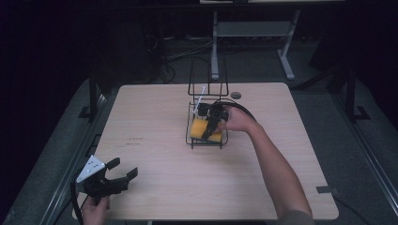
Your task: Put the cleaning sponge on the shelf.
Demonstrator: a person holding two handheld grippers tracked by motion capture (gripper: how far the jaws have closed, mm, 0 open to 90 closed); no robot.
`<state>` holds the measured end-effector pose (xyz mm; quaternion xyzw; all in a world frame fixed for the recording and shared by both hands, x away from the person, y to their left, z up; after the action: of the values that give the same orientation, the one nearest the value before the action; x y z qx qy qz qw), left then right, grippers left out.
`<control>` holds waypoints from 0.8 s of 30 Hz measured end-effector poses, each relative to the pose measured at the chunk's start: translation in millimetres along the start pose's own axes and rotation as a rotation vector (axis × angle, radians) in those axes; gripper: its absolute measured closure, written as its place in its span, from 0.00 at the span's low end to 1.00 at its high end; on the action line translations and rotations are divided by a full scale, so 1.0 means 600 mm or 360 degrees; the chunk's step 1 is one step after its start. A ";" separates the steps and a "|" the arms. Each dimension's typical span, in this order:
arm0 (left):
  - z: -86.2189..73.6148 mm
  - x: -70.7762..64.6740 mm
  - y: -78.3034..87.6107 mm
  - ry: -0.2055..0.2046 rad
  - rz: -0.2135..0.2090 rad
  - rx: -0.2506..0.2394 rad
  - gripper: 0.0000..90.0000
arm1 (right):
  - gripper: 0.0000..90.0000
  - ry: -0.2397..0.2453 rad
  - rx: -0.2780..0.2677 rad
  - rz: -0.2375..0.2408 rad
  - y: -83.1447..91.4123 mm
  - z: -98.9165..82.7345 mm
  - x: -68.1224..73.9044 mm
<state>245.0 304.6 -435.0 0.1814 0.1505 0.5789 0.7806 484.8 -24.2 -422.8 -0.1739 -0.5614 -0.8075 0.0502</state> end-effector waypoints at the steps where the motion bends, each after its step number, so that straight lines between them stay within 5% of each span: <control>1: 0.000 0.000 0.000 0.0000 0.0001 0.0000 0.16 | 0.18 0.0005 -0.0011 -0.0006 0.002 0.000 0.002; 24: 0.000 -0.007 -0.003 -0.0014 -0.0011 0.0006 0.16 | 0.15 -0.0009 -0.0112 -0.0073 0.034 0.000 0.020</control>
<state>245.3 300.4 -435.6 0.1849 0.1487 0.5752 0.7828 479.1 -30.3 -400.6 -0.1649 -0.5365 -0.8273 0.0238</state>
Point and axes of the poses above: each handheld gripper's, and its own axes: y roughly backward along the jaws, z roughly out of its top, x roughly to its left, the point moved 2 cm from there along -y, roughly forward along the jaws, and after that the axes turned 15 degrees about z, right-handed, at the moved point
